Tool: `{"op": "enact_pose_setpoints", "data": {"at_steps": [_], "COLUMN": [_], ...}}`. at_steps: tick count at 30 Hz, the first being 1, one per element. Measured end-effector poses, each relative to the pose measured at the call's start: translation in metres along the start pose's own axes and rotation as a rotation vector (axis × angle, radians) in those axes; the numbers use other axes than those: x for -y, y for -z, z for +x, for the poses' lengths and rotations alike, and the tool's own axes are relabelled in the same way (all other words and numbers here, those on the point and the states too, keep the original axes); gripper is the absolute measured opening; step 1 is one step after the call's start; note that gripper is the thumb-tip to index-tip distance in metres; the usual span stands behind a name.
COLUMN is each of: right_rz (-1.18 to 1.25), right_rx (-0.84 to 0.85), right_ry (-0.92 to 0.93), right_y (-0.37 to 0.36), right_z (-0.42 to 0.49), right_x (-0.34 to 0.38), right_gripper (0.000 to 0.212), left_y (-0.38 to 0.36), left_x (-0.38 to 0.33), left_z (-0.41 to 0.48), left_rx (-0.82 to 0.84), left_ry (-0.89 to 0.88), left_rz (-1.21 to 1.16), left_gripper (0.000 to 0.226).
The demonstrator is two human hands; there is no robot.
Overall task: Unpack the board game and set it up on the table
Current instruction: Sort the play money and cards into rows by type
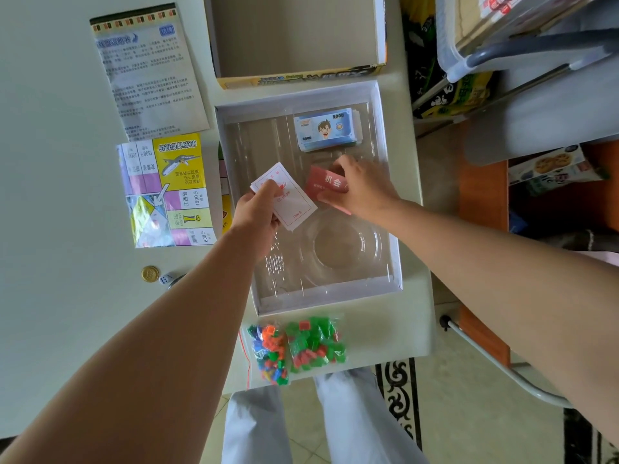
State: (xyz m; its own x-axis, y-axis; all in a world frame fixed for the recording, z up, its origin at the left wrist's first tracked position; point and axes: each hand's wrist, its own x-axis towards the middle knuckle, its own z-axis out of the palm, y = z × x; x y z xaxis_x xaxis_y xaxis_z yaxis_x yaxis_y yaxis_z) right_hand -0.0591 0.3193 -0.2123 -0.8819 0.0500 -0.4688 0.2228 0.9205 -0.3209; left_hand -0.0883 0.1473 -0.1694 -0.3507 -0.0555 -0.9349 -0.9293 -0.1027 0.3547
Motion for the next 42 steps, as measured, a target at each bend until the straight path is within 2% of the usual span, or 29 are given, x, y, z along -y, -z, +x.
{"op": "enact_pose_setpoints", "data": {"at_steps": [2,4,8,11,13,17,20,22,24,26,28,30,32,34,37,39,42], "right_rz": [0.116,0.356,0.781,0.929,1.046,1.181,1.143,1.112,1.116,1.073,1.018,0.941,0.858,0.828,0.751,0.64,0.545], "right_rx": [0.092,0.161,0.088,0.208,0.313,0.322,0.418,0.461,0.442,0.385,0.356,0.388,0.43,0.416,0.409,0.451,0.531], "right_ry": [-0.05,-0.138,-0.32,-0.327,-0.323,-0.327,-0.273,-0.263,-0.266,-0.264,-0.239,-0.185,-0.121,-0.073,0.0,0.046,0.039], "right_y": [0.004,0.011,0.024,0.025,0.029,0.037,0.031,0.025,0.023,0.022,0.016,0.006,-0.003,-0.013,-0.035,-0.051,-0.075], "right_z": [0.003,0.001,-0.008,-0.017,-0.025,-0.034,-0.043,-0.049,-0.055,-0.062,-0.064,-0.072,-0.079,-0.085,-0.097,-0.11,-0.126], "right_x": [0.001,0.001,0.008,0.028,0.045,0.069,0.081,0.086,0.094,0.114,0.126,0.158,0.189,0.217,0.268,0.307,0.365], "right_gripper": [0.037,0.033,0.021,0.016,0.022,0.033,0.039,0.036,0.035,0.032,0.03,0.037,0.044,0.022,0.035,0.035,0.016], "left_y": [0.0,0.0,0.003,0.001,-0.004,-0.002,0.007,0.014,0.028,0.049,0.059,0.084,0.114,0.149,0.213,0.259,0.333], "left_x": [0.001,0.001,0.003,0.006,0.009,0.009,0.011,0.012,0.014,0.015,0.015,0.017,0.021,0.025,0.029,0.034,0.053], "left_z": [-0.001,-0.001,-0.004,-0.013,-0.024,-0.038,-0.045,-0.052,-0.055,-0.058,-0.064,-0.07,-0.074,-0.079,-0.084,-0.086,-0.081], "left_rx": [0.001,-0.002,0.049,0.126,0.18,0.152,0.161,0.106,0.097,0.166,0.226,0.249,0.281,0.249,0.119,0.049,-0.094], "left_ry": [-0.006,-0.015,-0.03,-0.045,-0.082,-0.197,-0.214,-0.194,-0.186,-0.175,-0.196,-0.23,-0.267,-0.301,-0.38,-0.493,-0.664], "left_rz": [-0.001,0.01,0.004,-0.034,-0.038,0.023,0.025,0.007,-0.052,-0.097,-0.1,-0.101,-0.141,-0.198,-0.241,-0.167,0.199], "left_gripper": [0.014,0.014,0.009,0.016,0.015,0.019,0.037,0.034,0.043,0.054,0.03,0.019,0.022,0.025,0.041,0.042,0.029]}}
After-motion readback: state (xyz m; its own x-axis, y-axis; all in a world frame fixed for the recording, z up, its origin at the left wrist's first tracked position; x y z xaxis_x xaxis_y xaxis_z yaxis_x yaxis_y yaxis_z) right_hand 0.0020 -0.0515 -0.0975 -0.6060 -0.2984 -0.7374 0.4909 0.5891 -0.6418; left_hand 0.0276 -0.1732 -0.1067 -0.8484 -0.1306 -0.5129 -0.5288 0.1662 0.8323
